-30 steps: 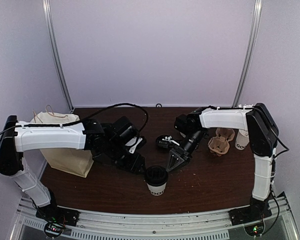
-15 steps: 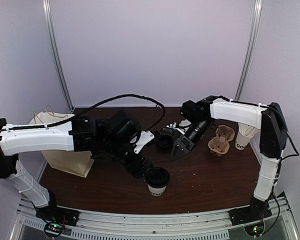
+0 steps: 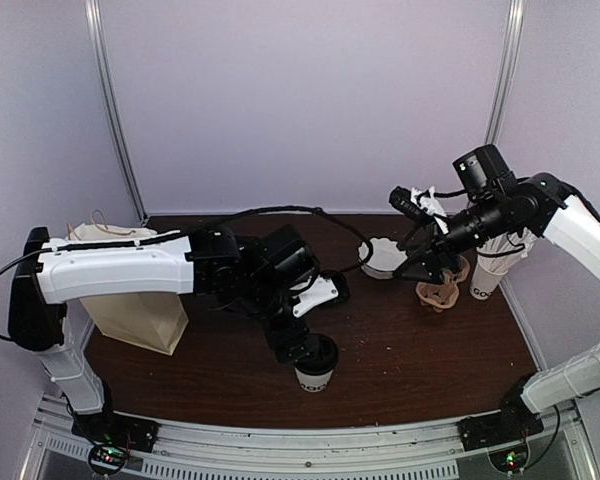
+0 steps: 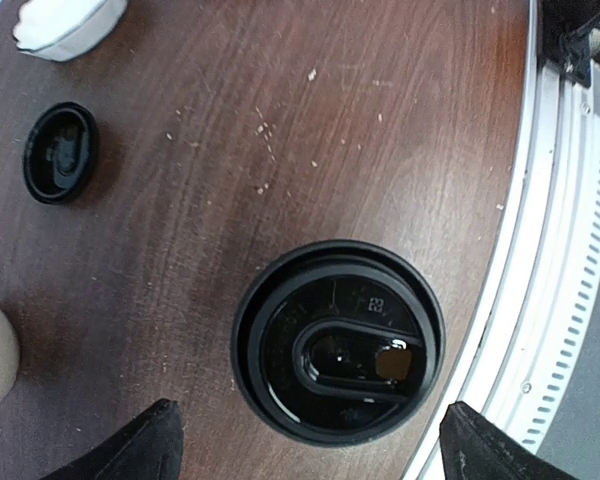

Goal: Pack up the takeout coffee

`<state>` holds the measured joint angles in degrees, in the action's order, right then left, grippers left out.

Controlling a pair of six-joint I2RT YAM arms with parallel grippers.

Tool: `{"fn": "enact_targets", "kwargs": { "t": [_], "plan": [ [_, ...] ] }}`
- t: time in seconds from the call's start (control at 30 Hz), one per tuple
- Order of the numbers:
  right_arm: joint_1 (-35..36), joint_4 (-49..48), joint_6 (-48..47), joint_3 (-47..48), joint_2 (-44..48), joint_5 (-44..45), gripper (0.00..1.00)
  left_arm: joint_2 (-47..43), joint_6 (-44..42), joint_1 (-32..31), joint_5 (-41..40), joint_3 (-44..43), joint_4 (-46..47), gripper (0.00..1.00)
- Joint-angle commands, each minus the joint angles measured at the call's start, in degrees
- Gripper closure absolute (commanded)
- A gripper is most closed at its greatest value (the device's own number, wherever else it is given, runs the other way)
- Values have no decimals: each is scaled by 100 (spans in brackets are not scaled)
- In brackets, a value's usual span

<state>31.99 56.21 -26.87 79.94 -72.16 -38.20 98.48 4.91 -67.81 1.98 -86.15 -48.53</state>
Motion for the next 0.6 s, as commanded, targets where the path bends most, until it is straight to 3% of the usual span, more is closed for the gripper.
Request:
{"fn": "enact_targets", "kwargs": {
  "t": [0.0, 0.33, 0.57],
  "plan": [
    [-48, -163, -134, -290, -160, 293, 19, 292, -172, 22, 133, -374, -366, 7],
    [-52, -233, -118, -375, -176, 128, 19, 803, -168, 27, 380, -641, -473, 8],
    [-52, -266, -116, -522, -85, 182, 19, 928, -234, 23, 622, -754, -543, 20]
  ]
}}
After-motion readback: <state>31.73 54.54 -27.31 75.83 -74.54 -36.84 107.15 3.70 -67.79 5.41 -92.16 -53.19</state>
